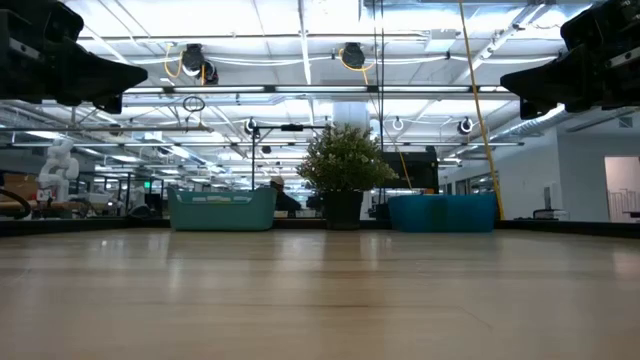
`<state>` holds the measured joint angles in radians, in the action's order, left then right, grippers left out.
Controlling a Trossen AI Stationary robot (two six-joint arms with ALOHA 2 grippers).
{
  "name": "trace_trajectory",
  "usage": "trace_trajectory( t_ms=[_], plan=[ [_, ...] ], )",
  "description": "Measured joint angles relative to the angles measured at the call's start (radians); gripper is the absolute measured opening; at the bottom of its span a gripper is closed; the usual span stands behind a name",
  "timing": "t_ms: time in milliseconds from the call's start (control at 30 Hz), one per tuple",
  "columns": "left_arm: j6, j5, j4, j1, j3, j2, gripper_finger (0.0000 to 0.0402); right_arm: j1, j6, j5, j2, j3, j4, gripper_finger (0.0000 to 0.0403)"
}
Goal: Pick and place medicine bottles into bin by pill shape (circle, oval)
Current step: Return to Home Position
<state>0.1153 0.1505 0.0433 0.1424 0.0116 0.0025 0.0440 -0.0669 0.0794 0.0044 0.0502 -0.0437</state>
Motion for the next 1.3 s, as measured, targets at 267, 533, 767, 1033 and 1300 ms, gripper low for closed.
trace_trajectory(
  t_ms=[267, 533, 767, 1033, 1300],
  plan=[
    [0.014, -0.065, -0.015, -0.126, 0.0, 0.0, 0.0002, 0.0, 0.0, 0.0, 0.0, 0.0, 0.001, 0.0],
    [0.007, -0.18, -0.033, -0.21, 0.0, 0.0, 0.0002, 0.0, 0.0, 0.0, 0.0, 0.0, 0.002, 0.0],
    [-0.025, -0.153, -0.034, -0.215, -0.001, 0.0, 0.0002, 0.0, 0.0, 0.0, 0.0, 0.0, 0.002, 0.0],
    [-0.037, -0.132, -0.033, -0.215, -0.001, 0.002, 0.0001, 0.0, 0.0, 0.0, 0.0, 0.0, 0.002, 0.0],
    [-0.009, -0.127, -0.033, -0.215, -0.001, 0.002, 0.002, 0.0, 0.0, 0.0, 0.0, 0.0, 0.002, 0.0]
  ],
)
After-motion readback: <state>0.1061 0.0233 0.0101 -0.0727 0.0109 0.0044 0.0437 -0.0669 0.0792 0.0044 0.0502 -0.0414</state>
